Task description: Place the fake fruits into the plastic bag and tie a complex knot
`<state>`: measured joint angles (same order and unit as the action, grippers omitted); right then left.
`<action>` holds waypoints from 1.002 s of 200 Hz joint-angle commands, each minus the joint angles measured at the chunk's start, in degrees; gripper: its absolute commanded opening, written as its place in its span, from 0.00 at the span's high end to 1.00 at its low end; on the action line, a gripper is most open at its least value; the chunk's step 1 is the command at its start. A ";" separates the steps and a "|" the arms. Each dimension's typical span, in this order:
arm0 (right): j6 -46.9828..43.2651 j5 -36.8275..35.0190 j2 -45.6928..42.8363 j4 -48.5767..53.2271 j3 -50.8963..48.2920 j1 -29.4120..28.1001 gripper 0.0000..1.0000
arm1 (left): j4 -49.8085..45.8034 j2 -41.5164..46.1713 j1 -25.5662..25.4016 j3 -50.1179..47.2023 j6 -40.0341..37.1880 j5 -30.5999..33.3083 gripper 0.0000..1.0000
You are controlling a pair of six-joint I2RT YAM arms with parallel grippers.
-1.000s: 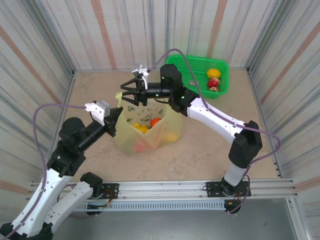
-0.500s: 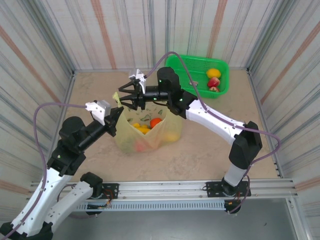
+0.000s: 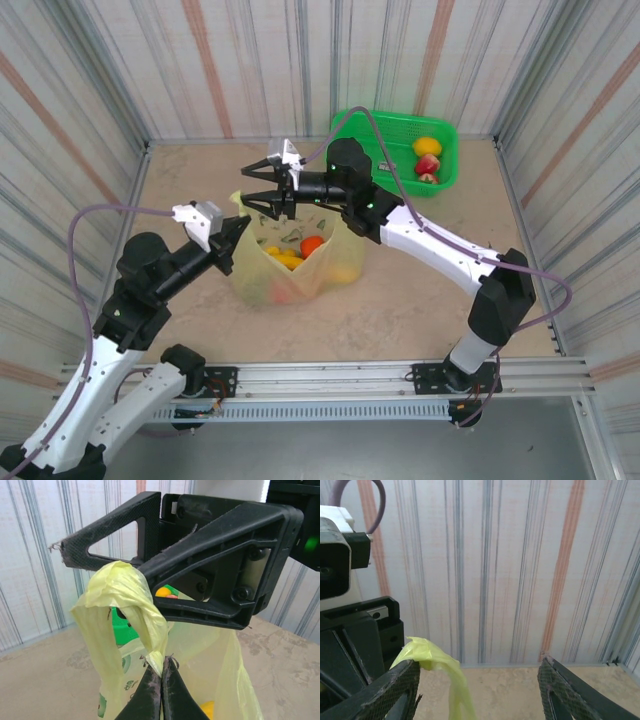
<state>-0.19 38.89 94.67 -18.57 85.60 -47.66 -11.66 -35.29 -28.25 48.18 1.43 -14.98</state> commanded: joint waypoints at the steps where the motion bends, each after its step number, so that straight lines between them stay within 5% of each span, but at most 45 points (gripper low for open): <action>1: -0.34 1.18 0.92 -4.53 1.66 -0.42 0.35 | 1.20 0.75 -0.30 1.21 -0.65 -2.96 1.00; 66: 5.87 1.66 2.66 -8.15 3.97 0.32 0.38 | 0.24 1.05 -0.31 1.07 -0.64 -2.29 1.00; 99: 6.88 2.23 1.88 -7.74 5.14 1.05 0.39 | -0.37 2.86 -0.28 0.70 -1.15 2.78 0.50; 142: 7.79 4.69 0.78 -6.32 5.10 1.78 0.39 | 1.07 5.49 -0.27 -1.11 -2.51 12.27 0.39; 200: 9.20 5.42 -1.31 -7.71 2.69 1.30 0.39 | 19.55 2.45 -0.31 -10.52 -4.33 7.68 0.12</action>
<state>6.66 43.20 96.71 -23.44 88.86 -46.04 -4.12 -30.55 -28.25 42.02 -1.52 -5.89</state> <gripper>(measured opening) 0.607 0.865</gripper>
